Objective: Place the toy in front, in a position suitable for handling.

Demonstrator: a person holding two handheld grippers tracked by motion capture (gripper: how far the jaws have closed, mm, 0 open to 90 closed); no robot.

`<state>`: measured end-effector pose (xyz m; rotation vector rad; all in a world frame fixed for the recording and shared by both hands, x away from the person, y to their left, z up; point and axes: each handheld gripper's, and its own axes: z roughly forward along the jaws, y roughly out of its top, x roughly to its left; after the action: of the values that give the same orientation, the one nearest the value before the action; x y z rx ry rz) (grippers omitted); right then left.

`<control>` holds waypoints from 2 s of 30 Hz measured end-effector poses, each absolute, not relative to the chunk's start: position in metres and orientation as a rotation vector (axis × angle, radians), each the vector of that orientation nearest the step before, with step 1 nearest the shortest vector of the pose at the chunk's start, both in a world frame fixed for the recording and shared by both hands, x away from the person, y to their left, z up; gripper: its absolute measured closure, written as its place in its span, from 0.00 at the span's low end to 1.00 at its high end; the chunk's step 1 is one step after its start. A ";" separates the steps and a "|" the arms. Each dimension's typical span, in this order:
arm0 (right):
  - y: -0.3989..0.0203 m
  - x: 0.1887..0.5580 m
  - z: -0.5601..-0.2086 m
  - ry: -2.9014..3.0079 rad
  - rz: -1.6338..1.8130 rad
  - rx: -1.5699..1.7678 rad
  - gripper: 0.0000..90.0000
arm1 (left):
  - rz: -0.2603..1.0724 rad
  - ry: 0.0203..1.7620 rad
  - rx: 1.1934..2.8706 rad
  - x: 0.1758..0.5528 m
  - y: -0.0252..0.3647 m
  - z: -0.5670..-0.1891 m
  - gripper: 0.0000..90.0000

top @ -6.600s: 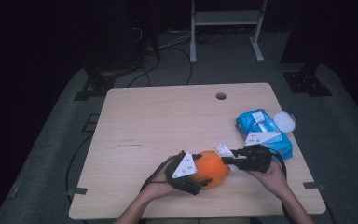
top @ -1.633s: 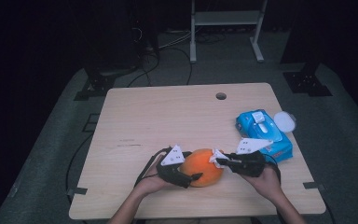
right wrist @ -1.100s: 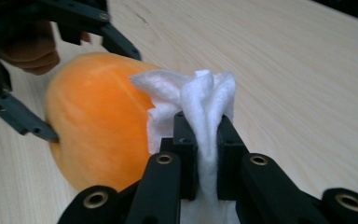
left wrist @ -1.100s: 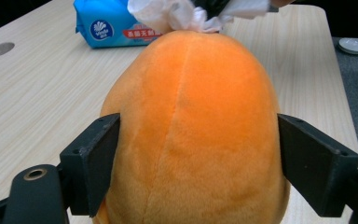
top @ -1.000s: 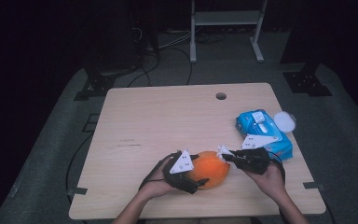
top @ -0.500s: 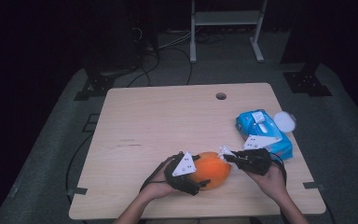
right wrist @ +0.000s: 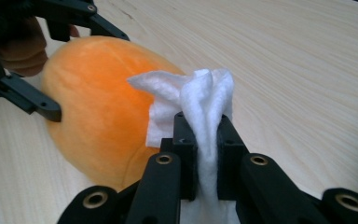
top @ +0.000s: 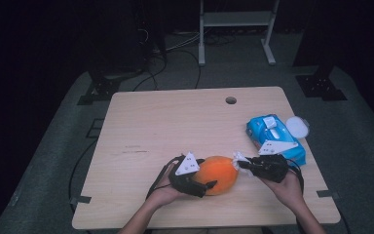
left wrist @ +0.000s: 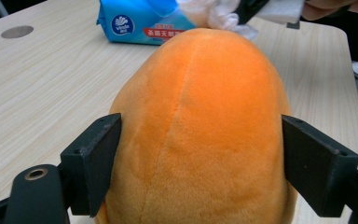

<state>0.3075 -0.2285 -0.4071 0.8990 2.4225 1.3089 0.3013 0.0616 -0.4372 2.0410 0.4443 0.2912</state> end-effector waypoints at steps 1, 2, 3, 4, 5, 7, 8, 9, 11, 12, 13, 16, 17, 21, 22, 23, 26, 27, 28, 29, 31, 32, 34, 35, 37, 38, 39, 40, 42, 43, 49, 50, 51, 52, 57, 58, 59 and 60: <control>-0.228 0.307 -0.406 2.421 1.329 0.896 0.91 | 0.296 0.449 2.038 0.301 0.060 -0.437 0.20; -0.223 0.304 -0.402 2.426 1.367 0.877 0.91 | 0.302 0.452 2.038 0.300 0.058 -0.437 0.20; -0.217 0.302 -0.399 2.430 1.388 0.842 0.90 | 0.309 0.448 2.039 0.299 0.056 -0.437 0.20; -0.210 0.299 -0.396 2.434 1.400 0.809 0.90 | 0.315 0.441 2.041 0.298 0.054 -0.437 0.20; -0.203 0.297 -0.394 2.443 1.397 0.779 0.90 | 0.321 0.432 2.047 0.297 0.054 -0.436 0.20; -0.195 0.296 -0.394 2.454 1.342 0.741 0.91 | 0.315 0.403 2.046 0.296 0.057 -0.435 0.17; -0.195 0.297 -0.396 2.458 1.340 0.745 0.91 | 0.307 0.387 2.038 0.297 0.059 -0.434 0.16; -0.198 0.298 -0.399 2.461 1.351 0.761 0.91 | 0.296 0.370 2.025 0.299 0.063 -0.433 0.14; -0.206 0.300 -0.402 2.454 1.365 0.799 0.91 | 0.274 0.366 1.984 0.303 0.069 -0.432 0.12; -0.210 0.301 -0.402 2.449 1.367 0.808 0.91 | 0.259 0.372 1.976 0.306 0.072 -0.433 0.10; -0.213 0.301 -0.403 2.447 1.367 0.817 0.91 | 0.241 0.386 1.971 0.308 0.073 -0.435 0.09; -0.217 0.303 -0.404 2.456 1.379 0.826 0.90 | 0.200 0.400 1.964 0.313 0.074 -0.444 0.04; -0.217 0.303 -0.404 2.456 1.380 0.825 0.90 | 0.190 0.400 1.966 0.314 0.073 -0.446 0.04; -0.214 0.305 -0.403 2.441 1.402 0.845 0.90 | 0.177 0.399 1.974 0.309 0.068 -0.444 0.22; -0.214 0.305 -0.402 2.430 1.410 0.847 0.91 | 0.183 0.395 1.972 0.307 0.068 -0.437 0.26; -0.213 0.304 -0.399 2.415 1.426 0.850 0.91 | 0.183 0.395 1.960 0.306 0.068 -0.430 0.29; -0.214 0.303 -0.390 2.360 1.487 0.858 0.91 | 0.203 0.386 1.913 0.301 0.071 -0.406 0.30; -0.214 0.303 -0.389 2.345 1.521 0.867 0.91 | 0.216 0.380 1.906 0.299 0.073 -0.399 0.30; -0.214 0.304 -0.389 2.340 1.546 0.877 0.91 | 0.229 0.375 1.906 0.297 0.074 -0.394 0.30; -0.213 0.304 -0.390 2.345 1.552 0.885 0.91 | 0.236 0.369 1.909 0.296 0.075 -0.390 0.30; -0.208 0.307 -0.396 2.371 1.516 0.885 0.91 | 0.237 0.381 1.925 0.297 0.075 -0.391 0.30; -0.204 0.309 -0.401 2.399 1.481 0.892 0.91 | 0.239 0.403 1.952 0.298 0.074 -0.394 0.30; -0.197 0.311 -0.410 2.436 1.438 0.905 0.91 | 0.257 0.420 2.029 0.300 0.068 -0.405 0.30; -0.194 0.310 -0.411 2.444 1.429 0.896 0.91 | 0.251 0.417 2.021 0.299 0.066 -0.409 0.30; -0.190 0.304 -0.403 2.426 1.439 0.852 0.91 | 0.268 0.415 2.025 0.297 0.060 -0.408 0.30; -0.188 0.301 -0.398 2.415 1.470 0.829 0.91 | 0.286 0.414 2.029 0.297 0.058 -0.408 0.29; -0.186 0.297 -0.392 2.405 1.509 0.807 0.91 | 0.295 0.414 2.032 0.296 0.055 -0.408 0.29; -0.183 0.293 -0.388 2.400 1.535 0.781 0.91 | 0.301 0.409 2.028 0.295 0.053 -0.409 0.29; -0.178 0.288 -0.384 2.402 1.526 0.731 0.91 | 0.308 0.408 2.028 0.295 0.052 -0.410 0.28; -0.176 0.287 -0.385 2.403 1.510 0.723 0.91 | 0.313 0.400 2.028 0.294 0.053 -0.409 0.26; -0.187 0.295 -0.398 2.405 1.481 0.785 0.91 | 0.279 0.331 1.975 0.299 0.069 -0.406 0.13; -0.188 0.295 -0.398 2.404 1.476 0.793 0.91 | 0.272 0.328 1.966 0.302 0.073 -0.407 0.12; -0.190 0.296 -0.399 2.401 1.482 0.796 0.91 | 0.250 0.335 1.958 0.305 0.077 -0.410 0.11; -0.191 0.297 -0.400 2.400 1.495 0.809 0.91 | 0.233 0.343 1.967 0.308 0.079 -0.414 0.10; -0.193 0.299 -0.401 2.405 1.503 0.806 0.91 | 0.127 0.298 1.973 0.318 0.087 -0.437 0.07; -0.194 0.300 -0.402 2.405 1.502 0.806 0.91 | 0.131 0.282 1.983 0.318 0.088 -0.440 0.07; -0.194 0.300 -0.402 2.403 1.501 0.815 0.91 | 0.134 0.273 1.984 0.318 0.087 -0.443 0.06; -0.195 0.300 -0.402 2.402 1.506 0.823 0.91 | 0.140 0.269 1.977 0.317 0.086 -0.444 0.06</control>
<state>0.3004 -0.1951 -0.4017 0.8225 2.4024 1.5065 0.3172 0.0863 -0.4439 1.9767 0.2692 0.1399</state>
